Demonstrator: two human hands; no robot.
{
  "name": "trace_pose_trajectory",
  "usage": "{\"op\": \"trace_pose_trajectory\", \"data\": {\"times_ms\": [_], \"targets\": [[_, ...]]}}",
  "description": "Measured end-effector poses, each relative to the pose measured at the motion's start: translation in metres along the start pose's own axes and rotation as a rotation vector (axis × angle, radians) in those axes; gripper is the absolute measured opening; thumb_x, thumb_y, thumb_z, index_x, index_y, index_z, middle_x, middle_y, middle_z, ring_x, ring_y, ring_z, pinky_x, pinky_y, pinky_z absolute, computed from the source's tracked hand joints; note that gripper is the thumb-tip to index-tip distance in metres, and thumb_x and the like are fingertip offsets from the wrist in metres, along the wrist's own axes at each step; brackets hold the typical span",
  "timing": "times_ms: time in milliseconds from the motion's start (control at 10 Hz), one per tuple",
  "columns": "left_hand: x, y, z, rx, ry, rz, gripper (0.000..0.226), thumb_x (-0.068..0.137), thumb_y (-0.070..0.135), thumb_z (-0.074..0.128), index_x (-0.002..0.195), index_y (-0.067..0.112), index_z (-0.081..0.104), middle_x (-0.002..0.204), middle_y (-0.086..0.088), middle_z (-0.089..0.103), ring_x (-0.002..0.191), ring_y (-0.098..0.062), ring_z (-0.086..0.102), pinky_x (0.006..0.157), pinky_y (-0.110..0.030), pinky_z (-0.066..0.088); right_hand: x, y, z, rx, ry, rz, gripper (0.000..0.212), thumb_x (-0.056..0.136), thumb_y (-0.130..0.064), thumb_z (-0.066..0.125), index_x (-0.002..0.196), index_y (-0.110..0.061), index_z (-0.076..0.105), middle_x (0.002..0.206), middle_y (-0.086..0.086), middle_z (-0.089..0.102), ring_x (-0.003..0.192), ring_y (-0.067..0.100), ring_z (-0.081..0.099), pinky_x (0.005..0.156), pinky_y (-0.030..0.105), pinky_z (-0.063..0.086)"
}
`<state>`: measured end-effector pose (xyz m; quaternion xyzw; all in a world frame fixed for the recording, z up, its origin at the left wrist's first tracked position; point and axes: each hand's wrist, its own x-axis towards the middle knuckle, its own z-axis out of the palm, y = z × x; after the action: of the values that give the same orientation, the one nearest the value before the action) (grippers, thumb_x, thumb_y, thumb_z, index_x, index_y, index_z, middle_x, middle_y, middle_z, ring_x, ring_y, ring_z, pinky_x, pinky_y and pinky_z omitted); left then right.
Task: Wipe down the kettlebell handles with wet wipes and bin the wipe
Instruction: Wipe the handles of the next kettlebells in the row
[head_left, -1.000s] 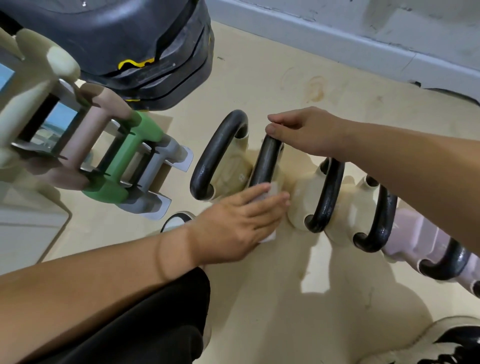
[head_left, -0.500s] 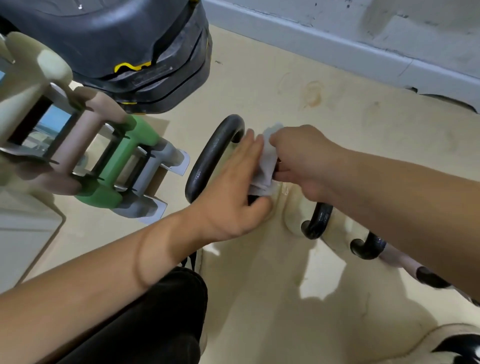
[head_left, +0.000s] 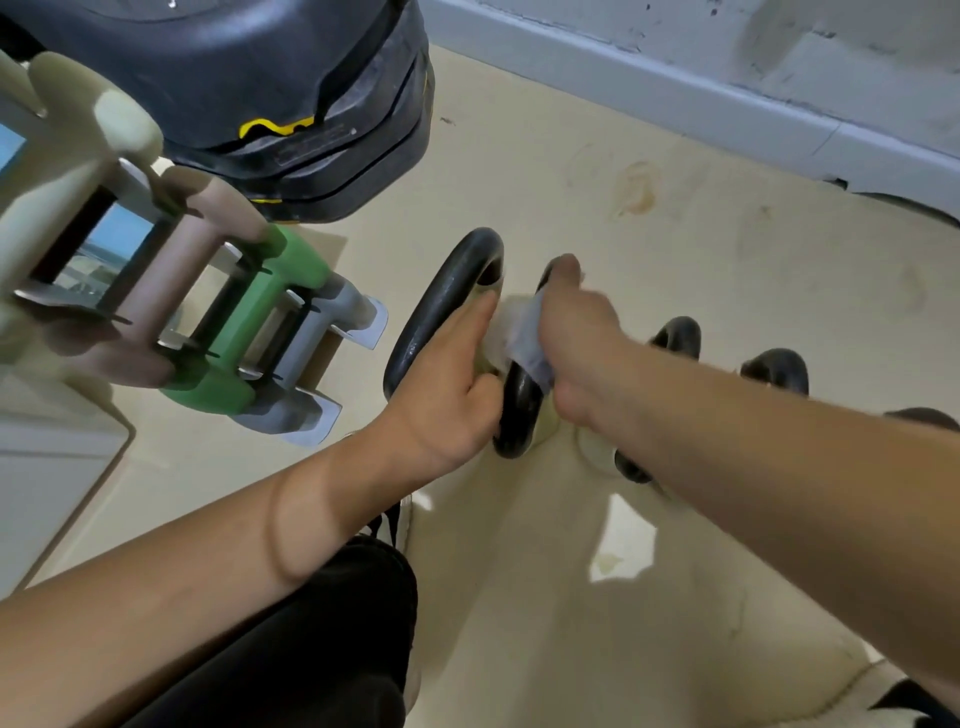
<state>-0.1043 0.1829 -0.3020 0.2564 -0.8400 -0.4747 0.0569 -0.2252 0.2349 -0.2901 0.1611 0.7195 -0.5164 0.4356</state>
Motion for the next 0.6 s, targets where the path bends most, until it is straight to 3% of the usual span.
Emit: {"op": "trace_pose_trajectory", "data": {"times_ms": [100, 200, 300, 400, 500, 600], "targets": [[-0.004, -0.003, 0.003, -0.124, -0.056, -0.116, 0.048, 0.081, 0.016, 0.043, 0.127, 0.010, 0.052, 0.103, -0.007, 0.064, 0.098, -0.026, 0.064, 0.094, -0.048, 0.054, -0.031, 0.039, -0.005, -0.295, -0.051, -0.150, 0.052, 0.101, -0.061, 0.028, 0.123, -0.021, 0.053, 0.098, -0.001, 0.063, 0.091, 0.022, 0.063, 0.094, 0.039, 0.049], [-0.006, 0.000, 0.007, -0.126, -0.078, -0.195, 0.065, 0.085, 0.028, 0.051, 0.148, 0.016, 0.042, 0.117, 0.004, 0.067, 0.111, -0.014, 0.066, 0.103, -0.032, 0.053, -0.041, 0.050, -0.004, -0.300, -0.085, -0.185, 0.048, 0.103, -0.057, 0.028, 0.128, -0.021, 0.047, 0.102, -0.002, 0.063, 0.101, 0.024, 0.064, 0.099, 0.045, 0.051], [-0.008, -0.004, 0.014, -0.108, -0.070, -0.236, 0.078, 0.079, 0.032, 0.044, 0.154, 0.013, 0.037, 0.125, -0.006, 0.069, 0.119, -0.021, 0.066, 0.105, -0.044, 0.052, -0.034, 0.015, 0.001, -0.388, 0.019, -0.176, 0.029, 0.108, -0.037, 0.030, 0.126, -0.021, 0.046, 0.116, 0.007, 0.061, 0.109, 0.030, 0.061, 0.096, 0.038, 0.047], [-0.007, -0.008, 0.015, -0.120, -0.056, -0.257, 0.081, 0.074, 0.026, 0.039, 0.154, 0.011, 0.037, 0.128, -0.021, 0.065, 0.124, -0.032, 0.062, 0.106, -0.055, 0.049, -0.015, -0.017, 0.002, -0.550, -0.043, -0.205, 0.036, 0.106, -0.010, 0.031, 0.136, 0.002, 0.048, 0.136, 0.027, 0.051, 0.128, 0.044, 0.050, 0.106, 0.047, 0.041], [-0.004, -0.007, 0.015, -0.150, -0.054, -0.295, 0.079, 0.074, 0.018, 0.039, 0.152, 0.010, 0.038, 0.136, -0.016, 0.061, 0.129, -0.027, 0.060, 0.112, -0.051, 0.046, -0.025, -0.041, 0.015, -0.878, -0.037, -0.287, 0.042, 0.101, -0.010, 0.036, 0.138, 0.006, 0.050, 0.147, 0.034, 0.041, 0.139, 0.049, 0.036, 0.115, 0.056, 0.030], [-0.005, -0.005, 0.016, -0.152, -0.056, -0.292, 0.076, 0.074, 0.020, 0.038, 0.150, 0.012, 0.041, 0.136, -0.011, 0.061, 0.127, -0.023, 0.061, 0.111, -0.048, 0.047, -0.015, -0.045, 0.023, -1.050, -0.014, -0.356, 0.046, 0.078, -0.015, 0.042, 0.120, -0.005, 0.058, 0.136, 0.025, 0.049, 0.130, 0.043, 0.042, 0.103, 0.048, 0.039]]}}
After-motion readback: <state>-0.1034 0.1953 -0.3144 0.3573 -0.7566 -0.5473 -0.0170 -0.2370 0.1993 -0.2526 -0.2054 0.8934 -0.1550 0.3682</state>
